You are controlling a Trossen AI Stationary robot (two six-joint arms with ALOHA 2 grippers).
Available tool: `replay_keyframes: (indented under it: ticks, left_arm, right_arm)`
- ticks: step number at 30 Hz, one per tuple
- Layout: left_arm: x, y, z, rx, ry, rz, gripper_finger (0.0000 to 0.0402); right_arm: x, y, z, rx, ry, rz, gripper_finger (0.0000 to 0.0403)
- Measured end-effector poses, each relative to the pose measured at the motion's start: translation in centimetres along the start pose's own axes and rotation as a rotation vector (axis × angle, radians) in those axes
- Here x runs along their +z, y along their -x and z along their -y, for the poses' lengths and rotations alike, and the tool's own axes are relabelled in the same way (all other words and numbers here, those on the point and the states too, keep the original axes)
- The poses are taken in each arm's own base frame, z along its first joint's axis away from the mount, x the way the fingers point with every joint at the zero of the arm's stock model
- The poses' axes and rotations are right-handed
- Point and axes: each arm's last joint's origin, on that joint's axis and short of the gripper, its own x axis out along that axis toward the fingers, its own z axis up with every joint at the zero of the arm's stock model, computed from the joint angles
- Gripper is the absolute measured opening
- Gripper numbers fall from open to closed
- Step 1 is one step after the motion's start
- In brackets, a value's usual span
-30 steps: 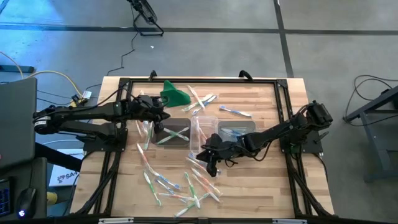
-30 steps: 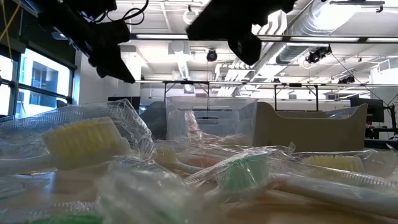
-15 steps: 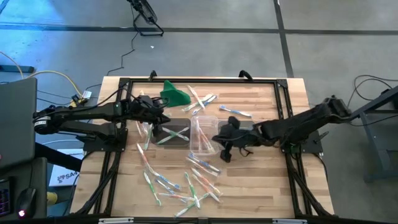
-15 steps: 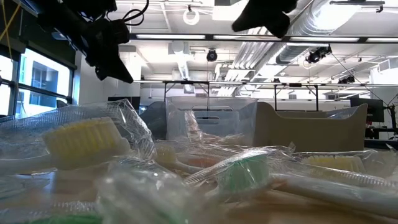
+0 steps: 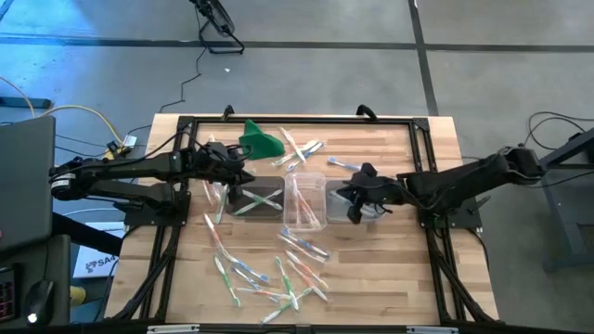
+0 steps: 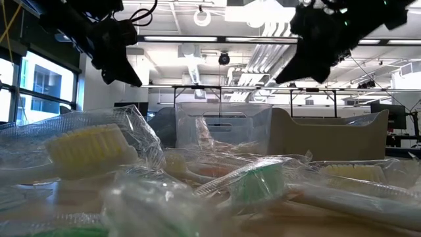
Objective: Pick & Place Toothbrushes
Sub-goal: Put the blue toothbrush into the gray bin
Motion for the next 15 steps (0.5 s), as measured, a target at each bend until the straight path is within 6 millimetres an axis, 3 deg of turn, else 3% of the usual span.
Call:
replay_keyframes:
  ticks: [5,15]
  left_arm:
    - [-0.1,0.0,0.0,0.002,0.001,-0.011,0.0000]
    - [-0.1,0.0,0.0,0.004,0.024,-0.008,0.0000]
  right_arm:
    - [-1.5,-0.4,1.5,-0.024,0.021,0.001,0.0003]
    - [0.8,-1.0,3.7,-0.014,0.067,0.138,0.0002]
